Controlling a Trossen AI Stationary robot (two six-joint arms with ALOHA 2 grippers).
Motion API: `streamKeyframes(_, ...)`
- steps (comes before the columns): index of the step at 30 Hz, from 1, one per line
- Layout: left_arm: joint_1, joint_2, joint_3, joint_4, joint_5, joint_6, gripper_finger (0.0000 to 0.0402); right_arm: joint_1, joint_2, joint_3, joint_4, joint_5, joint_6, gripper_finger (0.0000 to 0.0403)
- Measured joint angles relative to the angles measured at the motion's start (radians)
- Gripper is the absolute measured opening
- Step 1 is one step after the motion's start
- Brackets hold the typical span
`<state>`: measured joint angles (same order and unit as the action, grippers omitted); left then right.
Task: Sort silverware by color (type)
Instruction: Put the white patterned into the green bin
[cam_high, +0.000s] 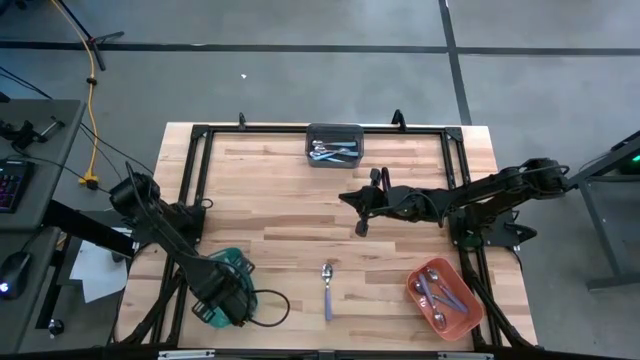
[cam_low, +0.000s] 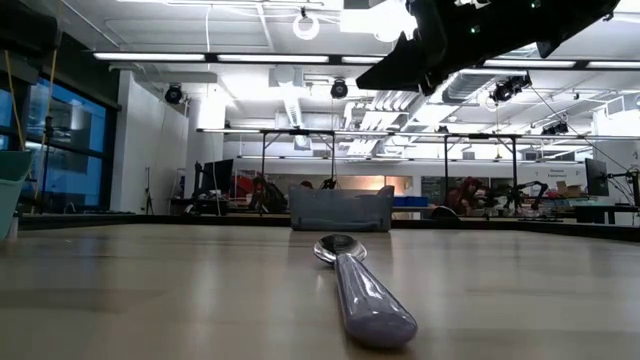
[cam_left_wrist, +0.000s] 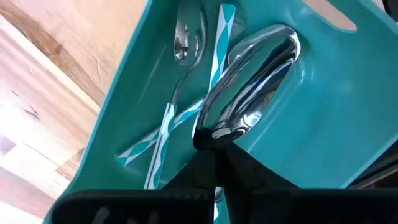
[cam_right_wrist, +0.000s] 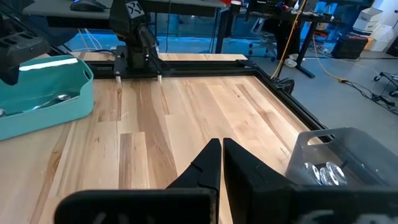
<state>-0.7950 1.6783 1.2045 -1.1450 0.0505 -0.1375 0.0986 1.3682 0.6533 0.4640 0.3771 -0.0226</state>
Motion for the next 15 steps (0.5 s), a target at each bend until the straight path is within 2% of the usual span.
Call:
streamKeyframes(8, 0.002, 0.011, -0.001, 0.074, 0.014, 0.000, 0.0000, 0.000, 0.000, 0.000, -0.013, 0.000, 0.007, 0.0002)
streamKeyframes(15, 0.004, 0.011, -0.099, 0.135, 0.034, -0.018, 0.0000, 0.000, 0.001, 0.000, -0.023, 0.000, 0.008, 0.0002)
